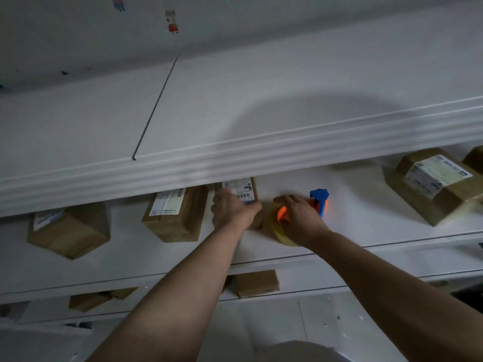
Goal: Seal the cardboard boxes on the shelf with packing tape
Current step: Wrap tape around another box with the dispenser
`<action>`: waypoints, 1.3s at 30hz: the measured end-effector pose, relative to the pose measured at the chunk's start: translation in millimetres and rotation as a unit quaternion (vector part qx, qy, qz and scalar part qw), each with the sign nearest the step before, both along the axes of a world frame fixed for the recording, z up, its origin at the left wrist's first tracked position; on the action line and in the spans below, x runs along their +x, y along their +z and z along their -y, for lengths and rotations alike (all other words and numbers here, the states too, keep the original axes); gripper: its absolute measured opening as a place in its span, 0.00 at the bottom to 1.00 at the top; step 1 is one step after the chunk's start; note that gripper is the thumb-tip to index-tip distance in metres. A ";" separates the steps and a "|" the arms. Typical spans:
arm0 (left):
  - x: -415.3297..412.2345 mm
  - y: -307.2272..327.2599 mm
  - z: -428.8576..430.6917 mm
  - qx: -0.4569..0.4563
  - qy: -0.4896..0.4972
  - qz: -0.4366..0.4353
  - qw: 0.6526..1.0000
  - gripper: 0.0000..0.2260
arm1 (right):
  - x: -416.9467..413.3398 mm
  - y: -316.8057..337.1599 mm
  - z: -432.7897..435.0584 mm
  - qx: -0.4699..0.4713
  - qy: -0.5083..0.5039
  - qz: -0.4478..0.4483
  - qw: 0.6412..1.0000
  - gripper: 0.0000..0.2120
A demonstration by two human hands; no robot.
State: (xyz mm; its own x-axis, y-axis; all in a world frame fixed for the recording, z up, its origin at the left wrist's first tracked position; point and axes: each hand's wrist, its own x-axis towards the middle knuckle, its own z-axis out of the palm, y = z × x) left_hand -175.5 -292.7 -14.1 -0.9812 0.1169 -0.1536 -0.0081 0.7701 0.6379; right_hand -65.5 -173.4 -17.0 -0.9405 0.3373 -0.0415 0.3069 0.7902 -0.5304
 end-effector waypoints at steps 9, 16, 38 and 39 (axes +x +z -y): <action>3.5 11.8 48.2 0.130 -0.101 -0.009 0.986 0.44 | -15.7 4.9 33.0 -0.371 -0.139 -0.070 0.916 0.21; 46.9 30.5 17.7 0.162 -0.257 -0.151 0.941 0.46 | 9.3 20.7 15.9 -0.481 -0.259 -0.203 0.813 0.22; 154.8 7.6 -164.1 0.140 -0.187 0.090 0.968 0.54 | 157.3 -8.0 -161.2 -0.465 -0.201 -0.117 0.854 0.11; 153.3 6.8 -165.5 0.154 -0.173 0.071 0.970 0.50 | 157.5 -9.8 -168.4 -0.461 -0.162 -0.122 0.864 0.11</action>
